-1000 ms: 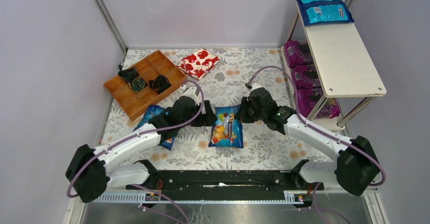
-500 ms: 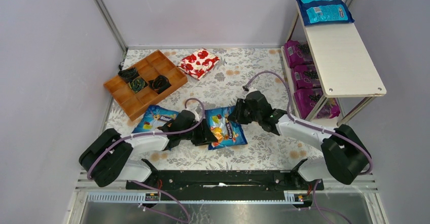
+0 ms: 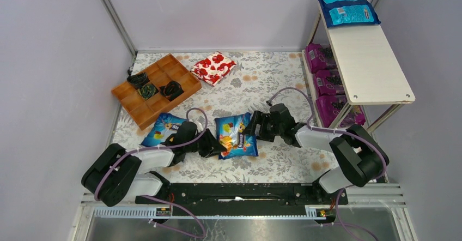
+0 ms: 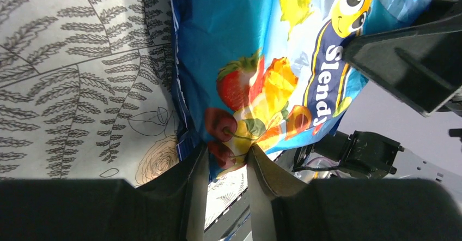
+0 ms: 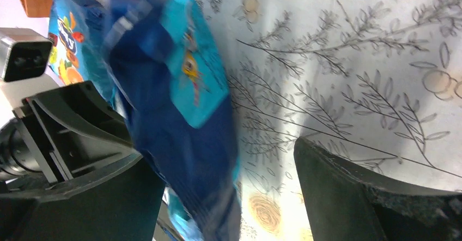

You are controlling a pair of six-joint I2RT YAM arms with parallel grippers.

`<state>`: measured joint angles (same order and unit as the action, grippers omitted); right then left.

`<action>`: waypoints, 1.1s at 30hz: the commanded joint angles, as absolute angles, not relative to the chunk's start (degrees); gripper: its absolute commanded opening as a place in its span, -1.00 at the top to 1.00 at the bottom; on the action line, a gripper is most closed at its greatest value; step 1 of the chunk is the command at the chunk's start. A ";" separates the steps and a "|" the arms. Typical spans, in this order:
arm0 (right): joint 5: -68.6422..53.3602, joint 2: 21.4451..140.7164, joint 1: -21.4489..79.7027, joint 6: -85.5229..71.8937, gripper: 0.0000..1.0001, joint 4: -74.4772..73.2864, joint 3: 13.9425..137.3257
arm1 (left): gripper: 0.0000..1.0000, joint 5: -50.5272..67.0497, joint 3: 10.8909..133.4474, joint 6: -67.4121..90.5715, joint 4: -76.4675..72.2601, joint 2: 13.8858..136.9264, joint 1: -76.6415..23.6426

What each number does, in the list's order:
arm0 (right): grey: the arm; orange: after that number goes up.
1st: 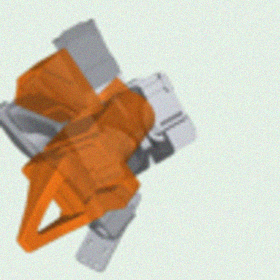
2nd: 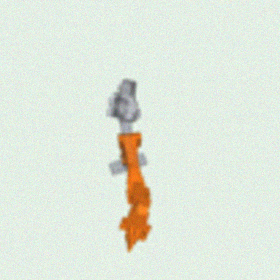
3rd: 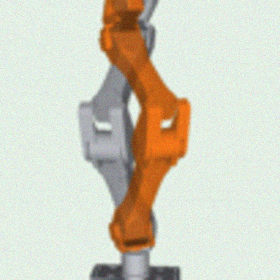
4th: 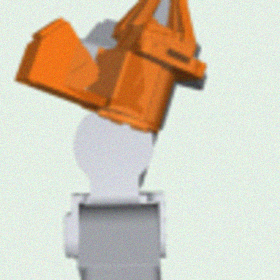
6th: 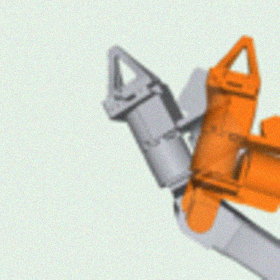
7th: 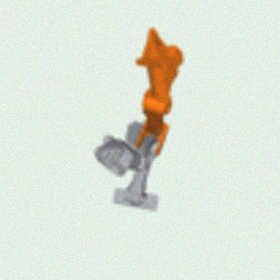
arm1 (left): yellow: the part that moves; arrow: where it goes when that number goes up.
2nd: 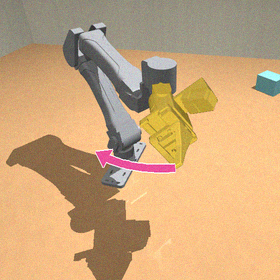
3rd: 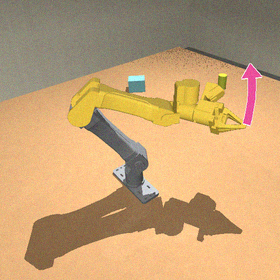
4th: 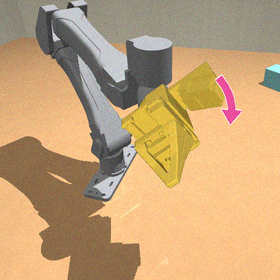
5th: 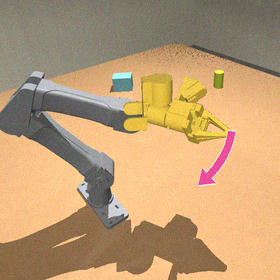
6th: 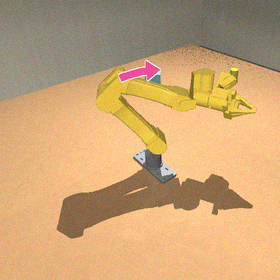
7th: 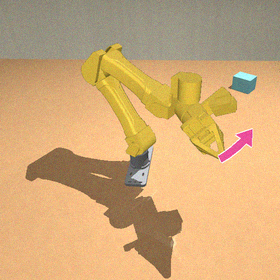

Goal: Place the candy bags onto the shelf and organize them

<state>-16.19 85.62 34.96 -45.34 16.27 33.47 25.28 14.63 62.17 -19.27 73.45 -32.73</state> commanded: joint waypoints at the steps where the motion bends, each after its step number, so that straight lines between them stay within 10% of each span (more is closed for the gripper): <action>1: -23.94 86.74 33.34 -47.26 -0.82 23.43 30.50 | 0.41 23.93 12.71 61.29 -16.25 72.87 -31.20; 9: -30.69 100.25 37.44 -58.58 -0.72 46.59 32.56 | 0.42 25.69 12.42 62.55 -20.33 75.48 -31.20; 16: -24.25 98.84 39.55 -55.32 -0.24 40.04 35.30 | 0.41 25.58 13.12 60.76 -17.79 73.23 -31.19; 26: -24.42 94.05 39.44 -52.83 -0.41 36.07 34.32 | 0.41 25.14 13.71 59.07 -16.89 73.74 -31.20; 33: -22.95 90.69 38.42 -50.38 -0.11 30.81 34.82 | 0.40 25.10 13.97 58.81 -16.31 73.12 -31.20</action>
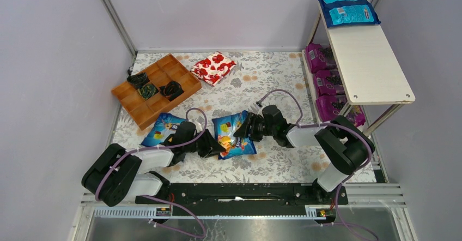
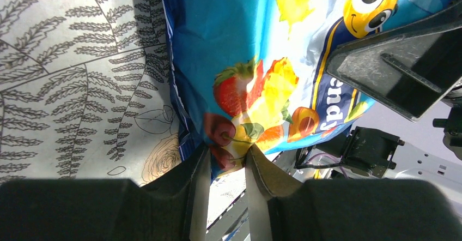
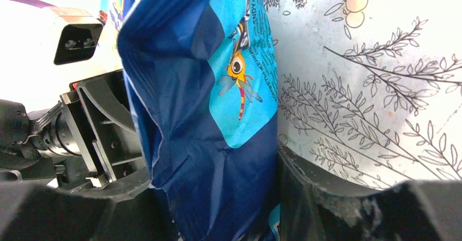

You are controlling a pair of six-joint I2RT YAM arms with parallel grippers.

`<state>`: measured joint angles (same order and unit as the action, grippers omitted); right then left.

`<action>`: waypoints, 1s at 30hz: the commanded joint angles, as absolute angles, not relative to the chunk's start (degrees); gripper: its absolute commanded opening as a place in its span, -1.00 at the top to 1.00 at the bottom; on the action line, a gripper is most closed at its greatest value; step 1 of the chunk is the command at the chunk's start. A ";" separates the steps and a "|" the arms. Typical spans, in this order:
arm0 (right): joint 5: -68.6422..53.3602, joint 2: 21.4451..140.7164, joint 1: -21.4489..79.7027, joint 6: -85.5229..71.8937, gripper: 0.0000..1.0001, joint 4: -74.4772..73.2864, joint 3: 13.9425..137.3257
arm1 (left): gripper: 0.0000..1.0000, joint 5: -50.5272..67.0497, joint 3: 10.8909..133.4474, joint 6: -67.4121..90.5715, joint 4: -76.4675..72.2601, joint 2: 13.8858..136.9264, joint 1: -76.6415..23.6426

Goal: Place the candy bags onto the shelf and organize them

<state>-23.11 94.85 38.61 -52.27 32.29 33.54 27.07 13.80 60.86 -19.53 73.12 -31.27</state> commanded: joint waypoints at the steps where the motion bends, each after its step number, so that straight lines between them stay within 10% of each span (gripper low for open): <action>1: -23.05 90.48 38.41 -50.36 -0.08 30.83 34.85 | 0.40 25.01 13.97 58.80 -16.20 72.84 -31.20; 22: -23.10 85.19 38.41 -47.10 0.99 22.71 38.59 | 0.07 20.36 20.14 51.93 -3.93 65.06 -31.04; 30: -15.61 73.78 38.50 -35.77 1.00 -0.59 50.71 | -0.18 13.09 34.16 40.61 11.86 59.58 -29.95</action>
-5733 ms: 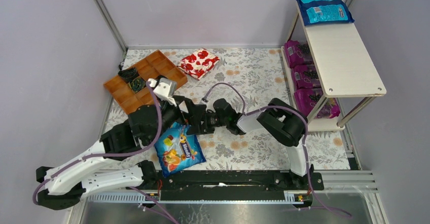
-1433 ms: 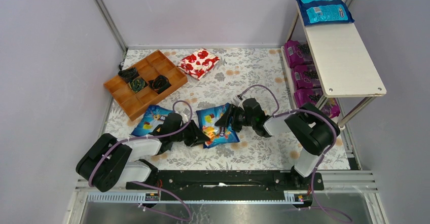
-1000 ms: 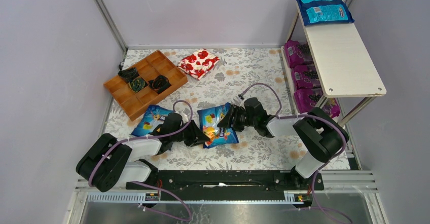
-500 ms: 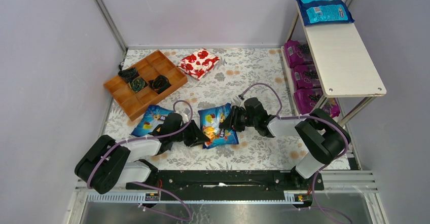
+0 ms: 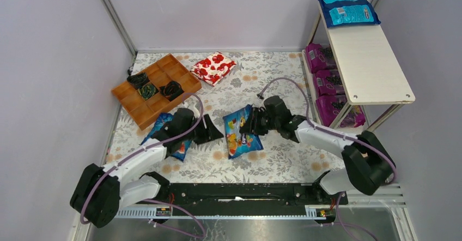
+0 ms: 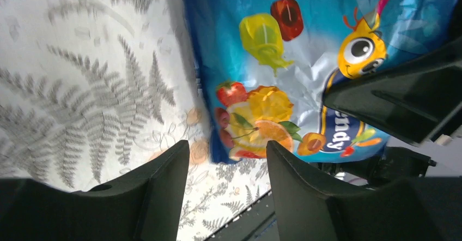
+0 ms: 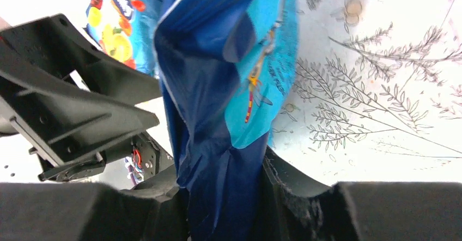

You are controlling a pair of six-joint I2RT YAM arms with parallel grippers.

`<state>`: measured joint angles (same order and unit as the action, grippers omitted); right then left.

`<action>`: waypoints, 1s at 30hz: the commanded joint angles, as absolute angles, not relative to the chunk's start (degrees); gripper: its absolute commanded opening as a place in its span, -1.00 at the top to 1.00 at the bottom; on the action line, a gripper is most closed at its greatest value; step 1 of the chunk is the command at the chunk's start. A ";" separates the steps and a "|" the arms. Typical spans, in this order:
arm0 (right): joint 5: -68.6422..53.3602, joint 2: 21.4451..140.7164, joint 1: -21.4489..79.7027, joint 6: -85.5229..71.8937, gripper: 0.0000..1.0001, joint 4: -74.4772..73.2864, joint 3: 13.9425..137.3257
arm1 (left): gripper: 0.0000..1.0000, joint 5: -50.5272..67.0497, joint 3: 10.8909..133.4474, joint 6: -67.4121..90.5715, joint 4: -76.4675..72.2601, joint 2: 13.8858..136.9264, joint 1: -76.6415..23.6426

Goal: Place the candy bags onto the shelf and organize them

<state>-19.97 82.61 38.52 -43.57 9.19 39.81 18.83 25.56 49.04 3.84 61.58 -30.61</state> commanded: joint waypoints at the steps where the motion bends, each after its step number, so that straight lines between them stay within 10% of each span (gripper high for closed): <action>1: -14.12 72.36 38.50 -33.86 1.00 -4.55 53.54 | -0.21 12.01 36.70 38.80 13.58 59.39 -29.97; 16: 24.15 71.05 38.46 -3.02 1.00 -36.08 110.67 | -0.40 8.32 57.50 28.49 16.70 61.31 -31.79; 24: 56.25 75.31 38.15 35.46 1.00 -5.17 115.83 | -0.43 12.39 57.29 30.87 12.86 66.38 -35.02; 30: 58.50 84.43 27.21 49.23 1.00 6.05 122.65 | -0.44 12.24 60.48 29.72 13.06 72.22 -38.45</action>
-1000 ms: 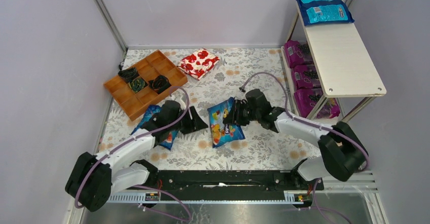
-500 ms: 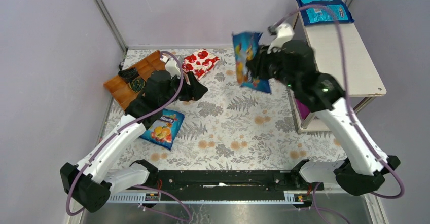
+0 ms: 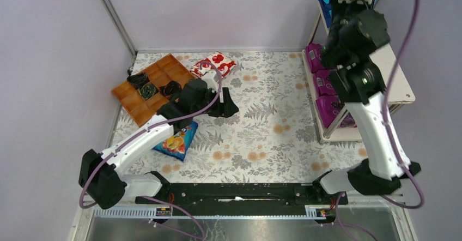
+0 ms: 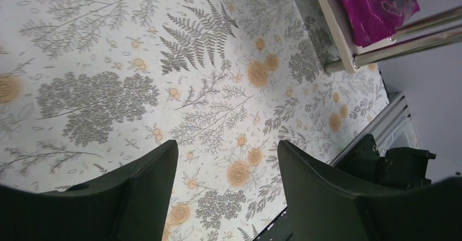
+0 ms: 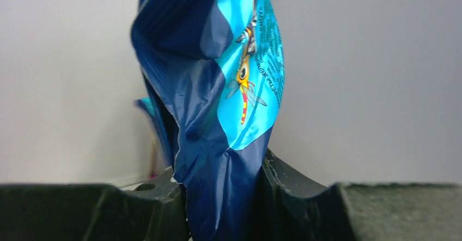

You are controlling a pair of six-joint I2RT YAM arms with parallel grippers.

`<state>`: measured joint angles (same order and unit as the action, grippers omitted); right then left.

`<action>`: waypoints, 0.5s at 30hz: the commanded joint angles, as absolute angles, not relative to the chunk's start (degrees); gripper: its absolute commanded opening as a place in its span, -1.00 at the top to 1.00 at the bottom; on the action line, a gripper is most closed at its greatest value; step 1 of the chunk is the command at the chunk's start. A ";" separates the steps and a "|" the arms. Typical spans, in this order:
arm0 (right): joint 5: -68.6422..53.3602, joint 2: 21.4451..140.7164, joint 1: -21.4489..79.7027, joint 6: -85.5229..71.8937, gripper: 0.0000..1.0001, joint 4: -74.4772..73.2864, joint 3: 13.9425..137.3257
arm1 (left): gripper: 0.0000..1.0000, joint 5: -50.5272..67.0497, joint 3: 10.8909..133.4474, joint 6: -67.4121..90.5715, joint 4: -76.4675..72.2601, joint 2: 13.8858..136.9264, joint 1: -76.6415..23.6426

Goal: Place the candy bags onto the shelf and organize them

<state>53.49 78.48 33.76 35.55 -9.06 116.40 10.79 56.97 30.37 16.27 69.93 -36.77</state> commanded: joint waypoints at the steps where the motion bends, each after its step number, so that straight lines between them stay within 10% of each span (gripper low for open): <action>1: 58.31 86.19 25.10 48.99 1.00 4.99 124.49 | -0.44 12.68 60.19 29.91 12.51 72.83 -38.80; 15: 59.88 99.55 5.48 44.81 1.00 -0.46 130.13 | -0.45 14.82 60.57 30.24 11.47 77.88 -39.20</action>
<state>59.57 102.08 7.49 46.00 -5.87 125.51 13.74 58.24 30.41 14.83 77.78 -39.11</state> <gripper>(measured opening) 0.369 0.725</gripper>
